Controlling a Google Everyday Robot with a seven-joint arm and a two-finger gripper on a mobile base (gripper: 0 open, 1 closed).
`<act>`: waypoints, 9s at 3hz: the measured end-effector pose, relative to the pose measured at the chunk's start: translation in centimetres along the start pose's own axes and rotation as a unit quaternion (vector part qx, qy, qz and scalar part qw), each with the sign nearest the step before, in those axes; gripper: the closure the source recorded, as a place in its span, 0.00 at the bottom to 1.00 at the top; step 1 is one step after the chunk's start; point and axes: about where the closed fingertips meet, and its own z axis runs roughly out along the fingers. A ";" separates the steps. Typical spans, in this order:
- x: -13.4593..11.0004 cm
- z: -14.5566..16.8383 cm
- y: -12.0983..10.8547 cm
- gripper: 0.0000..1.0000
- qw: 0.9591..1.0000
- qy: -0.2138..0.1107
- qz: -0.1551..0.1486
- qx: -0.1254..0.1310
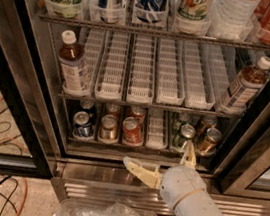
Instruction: Pick green can from bottom shelf of fridge
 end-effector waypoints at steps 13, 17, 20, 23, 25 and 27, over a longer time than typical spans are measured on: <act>10.6 1.1 -8.5 0.00 0.957 -0.152 -0.015 0.247; 15.8 2.1 -11.6 0.19 0.950 -0.125 -0.007 0.285; 15.9 4.4 -12.3 0.19 0.949 -0.125 -0.023 0.287; 14.8 6.9 -16.3 0.32 0.928 -0.139 -0.010 0.346; 13.9 11.2 -19.7 0.36 0.922 -0.132 0.003 0.363; 13.6 12.6 -20.6 0.30 0.921 -0.130 0.003 0.368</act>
Offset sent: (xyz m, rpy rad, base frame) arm 0.0281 -0.0198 -0.0327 0.1323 -0.5357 -0.2898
